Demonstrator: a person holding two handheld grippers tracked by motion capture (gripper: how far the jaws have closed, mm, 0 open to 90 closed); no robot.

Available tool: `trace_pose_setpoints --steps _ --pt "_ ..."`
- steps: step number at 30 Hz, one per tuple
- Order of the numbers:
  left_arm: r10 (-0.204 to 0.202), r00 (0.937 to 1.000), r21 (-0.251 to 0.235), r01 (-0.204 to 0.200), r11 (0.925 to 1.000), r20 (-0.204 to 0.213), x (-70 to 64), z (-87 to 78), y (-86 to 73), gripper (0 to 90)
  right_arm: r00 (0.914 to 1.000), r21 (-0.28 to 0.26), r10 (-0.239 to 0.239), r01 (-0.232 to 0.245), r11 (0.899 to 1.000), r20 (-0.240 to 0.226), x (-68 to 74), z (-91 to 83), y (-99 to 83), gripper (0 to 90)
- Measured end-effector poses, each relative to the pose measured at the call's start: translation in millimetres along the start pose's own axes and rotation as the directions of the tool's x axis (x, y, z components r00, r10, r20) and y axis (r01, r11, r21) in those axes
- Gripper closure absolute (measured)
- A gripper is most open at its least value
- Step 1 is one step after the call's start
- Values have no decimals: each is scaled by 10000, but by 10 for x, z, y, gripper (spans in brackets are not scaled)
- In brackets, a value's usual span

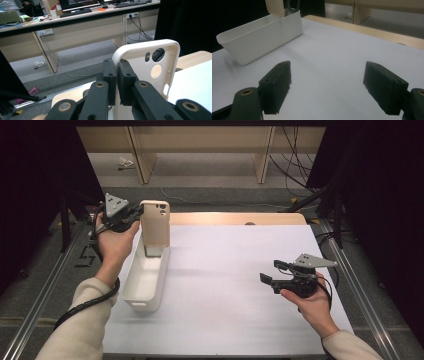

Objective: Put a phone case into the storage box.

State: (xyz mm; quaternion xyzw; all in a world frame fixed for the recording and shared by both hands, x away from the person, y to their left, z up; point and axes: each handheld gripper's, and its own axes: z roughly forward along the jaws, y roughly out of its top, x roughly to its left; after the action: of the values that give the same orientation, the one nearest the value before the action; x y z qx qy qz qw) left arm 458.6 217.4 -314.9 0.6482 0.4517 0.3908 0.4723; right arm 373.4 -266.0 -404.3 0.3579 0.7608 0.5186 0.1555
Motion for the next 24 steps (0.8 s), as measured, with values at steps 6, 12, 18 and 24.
trace_pose_setpoints --steps 6,12,18,24 --pt "11 9998 45 -10 10000 -179 55 23 -7 857 10000 1 22 -22 10000 10 -4 -4 0 233" --pt "-31 9994 122 35 9999 -340 113 57 -38 857 10000 -1 21 -21 10000 22 -1 -5 1 233" --pt "-16 9989 228 27 9997 -476 149 113 -88 856 10000 9 8 -8 10000 24 -3 -1 0 233" --pt "24 9982 399 0 9992 -601 177 173 -126 856 10000 4 27 -27 10000 30 -5 -2 -1 232"
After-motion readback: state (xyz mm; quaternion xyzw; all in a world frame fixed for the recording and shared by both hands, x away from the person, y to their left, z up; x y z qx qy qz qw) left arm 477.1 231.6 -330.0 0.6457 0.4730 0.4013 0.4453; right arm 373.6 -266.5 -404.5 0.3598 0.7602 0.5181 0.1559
